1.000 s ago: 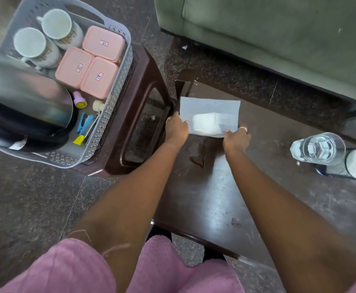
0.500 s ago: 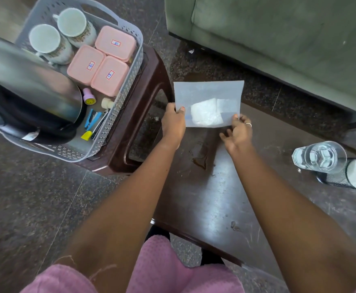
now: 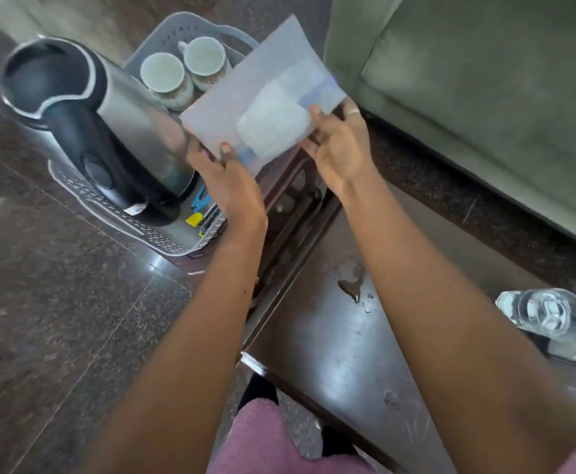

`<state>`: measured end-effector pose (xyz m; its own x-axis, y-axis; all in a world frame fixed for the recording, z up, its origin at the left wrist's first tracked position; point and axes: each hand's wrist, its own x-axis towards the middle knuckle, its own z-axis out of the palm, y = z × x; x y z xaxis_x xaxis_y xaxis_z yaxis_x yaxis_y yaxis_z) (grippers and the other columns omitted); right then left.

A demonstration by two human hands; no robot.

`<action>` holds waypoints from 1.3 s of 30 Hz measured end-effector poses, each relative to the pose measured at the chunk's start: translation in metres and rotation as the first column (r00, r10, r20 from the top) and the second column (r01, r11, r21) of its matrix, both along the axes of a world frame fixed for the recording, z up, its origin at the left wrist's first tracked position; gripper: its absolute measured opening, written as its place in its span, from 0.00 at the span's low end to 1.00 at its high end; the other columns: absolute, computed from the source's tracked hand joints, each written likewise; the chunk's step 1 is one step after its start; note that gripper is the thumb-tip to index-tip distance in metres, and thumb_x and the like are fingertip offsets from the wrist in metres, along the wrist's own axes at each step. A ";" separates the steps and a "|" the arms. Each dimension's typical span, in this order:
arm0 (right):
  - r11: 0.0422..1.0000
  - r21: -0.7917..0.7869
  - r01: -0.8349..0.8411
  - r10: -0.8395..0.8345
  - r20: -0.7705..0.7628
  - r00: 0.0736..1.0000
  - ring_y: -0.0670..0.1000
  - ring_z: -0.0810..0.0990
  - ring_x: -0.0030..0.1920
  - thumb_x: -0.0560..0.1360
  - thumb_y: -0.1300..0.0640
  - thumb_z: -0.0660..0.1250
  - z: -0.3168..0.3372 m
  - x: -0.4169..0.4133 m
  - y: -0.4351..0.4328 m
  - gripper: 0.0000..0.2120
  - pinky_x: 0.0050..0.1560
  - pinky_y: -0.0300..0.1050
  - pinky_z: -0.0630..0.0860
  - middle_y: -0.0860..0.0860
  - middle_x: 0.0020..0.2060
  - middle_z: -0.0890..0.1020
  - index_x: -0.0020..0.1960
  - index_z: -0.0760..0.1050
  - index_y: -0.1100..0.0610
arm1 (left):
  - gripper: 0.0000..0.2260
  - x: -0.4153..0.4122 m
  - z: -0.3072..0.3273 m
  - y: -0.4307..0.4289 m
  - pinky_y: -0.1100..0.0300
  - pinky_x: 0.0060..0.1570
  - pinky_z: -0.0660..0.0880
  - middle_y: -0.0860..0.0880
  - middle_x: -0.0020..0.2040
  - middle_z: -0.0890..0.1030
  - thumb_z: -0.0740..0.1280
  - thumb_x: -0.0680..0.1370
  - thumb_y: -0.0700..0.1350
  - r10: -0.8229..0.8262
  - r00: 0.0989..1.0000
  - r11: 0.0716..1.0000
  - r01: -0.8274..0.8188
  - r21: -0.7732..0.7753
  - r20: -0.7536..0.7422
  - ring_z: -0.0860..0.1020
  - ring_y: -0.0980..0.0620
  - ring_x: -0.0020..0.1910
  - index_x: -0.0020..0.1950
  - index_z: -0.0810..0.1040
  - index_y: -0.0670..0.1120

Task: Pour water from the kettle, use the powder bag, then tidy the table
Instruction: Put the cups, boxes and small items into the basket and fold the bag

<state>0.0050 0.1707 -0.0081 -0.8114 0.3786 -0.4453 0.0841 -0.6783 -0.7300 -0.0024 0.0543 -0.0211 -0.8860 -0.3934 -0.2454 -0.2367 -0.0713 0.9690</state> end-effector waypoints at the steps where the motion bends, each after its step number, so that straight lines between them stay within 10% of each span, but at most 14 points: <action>1: 0.998 0.065 -0.013 0.011 0.022 1.000 0.56 0.76 0.55 0.77 0.72 0.59 0.004 -0.011 -0.006 0.21 0.51 0.52 0.78 0.61 0.61 0.75 0.68 0.62 0.63 | 0.17 -0.003 0.000 -0.004 0.81 0.42 0.67 0.49 0.57 0.71 0.56 0.80 0.35 0.031 0.999 0.999 -0.030 -0.009 0.024 0.72 0.54 0.53 0.69 0.61 0.38; 5: 0.868 0.488 -0.094 -0.043 0.261 0.964 0.57 0.80 0.54 0.72 0.71 0.65 0.005 -0.044 -0.029 0.18 0.58 0.54 0.76 0.60 0.56 0.80 0.61 0.71 0.64 | 0.13 -0.019 -0.008 -0.020 0.65 0.48 0.71 0.45 0.58 0.78 0.58 0.80 0.43 0.020 0.975 0.988 0.014 -0.153 0.223 0.76 0.47 0.53 0.62 0.71 0.40; 8: 0.696 0.682 -0.224 -0.095 0.397 0.913 0.54 0.79 0.54 0.71 0.67 0.67 -0.005 -0.055 -0.028 0.19 0.48 0.38 0.73 0.55 0.53 0.81 0.61 0.72 0.60 | 0.15 -0.026 -0.015 -0.025 0.57 0.55 0.73 0.43 0.60 0.78 0.60 0.79 0.45 -0.050 0.926 0.982 0.113 -0.148 0.374 0.77 0.44 0.56 0.64 0.73 0.41; 20: 0.195 0.801 -0.566 0.109 0.556 0.824 0.55 0.71 0.64 0.77 0.63 0.62 -0.028 -0.089 -0.031 0.31 0.57 0.42 0.69 0.54 0.62 0.72 0.76 0.52 0.56 | 0.15 -0.053 -0.024 -0.040 0.50 0.55 0.76 0.38 0.55 0.81 0.59 0.79 0.47 -0.145 0.862 0.871 0.344 -0.351 0.485 0.79 0.39 0.54 0.54 0.78 0.38; 27: -0.323 0.798 -0.509 -0.100 0.506 0.857 0.59 0.57 0.73 0.74 0.48 0.67 -0.038 -0.075 -0.035 0.34 0.71 0.58 0.55 0.54 0.73 0.60 0.74 0.57 0.56 | 0.29 -0.047 -0.006 -0.020 0.49 0.66 0.67 0.40 0.69 0.66 0.68 0.73 0.49 0.008 0.830 0.955 0.159 -0.250 0.558 0.68 0.41 0.66 0.69 0.61 0.40; 31: -0.305 0.683 -0.664 -0.010 0.695 0.719 0.53 0.51 0.76 0.76 0.42 0.60 -0.045 -0.072 -0.037 0.29 0.71 0.65 0.45 0.51 0.75 0.59 0.72 0.62 0.54 | 0.23 -0.040 0.005 -0.003 0.52 0.63 0.61 0.41 0.69 0.64 0.65 0.75 0.45 -0.165 0.926 0.746 0.342 -0.571 0.338 0.63 0.41 0.67 0.68 0.63 0.46; 34: -0.319 0.645 -0.694 0.010 0.735 0.678 0.53 0.51 0.76 0.76 0.41 0.60 -0.047 -0.073 -0.037 0.30 0.71 0.67 0.45 0.50 0.75 0.58 0.73 0.60 0.53 | 0.23 -0.051 -0.009 -0.010 0.52 0.67 0.59 0.41 0.73 0.57 0.61 0.78 0.45 -0.402 0.788 0.415 0.610 -0.675 0.466 0.58 0.41 0.71 0.73 0.60 0.46; 39: -0.243 0.825 -0.511 0.064 0.539 0.840 0.52 0.55 0.75 0.78 0.48 0.61 -0.045 -0.056 -0.034 0.26 0.73 0.56 0.53 0.52 0.74 0.62 0.73 0.62 0.55 | 0.26 -0.056 -0.018 -0.016 0.50 0.72 0.52 0.40 0.77 0.49 0.61 0.79 0.47 -0.418 0.724 0.263 0.675 -0.689 0.549 0.49 0.41 0.75 0.75 0.55 0.47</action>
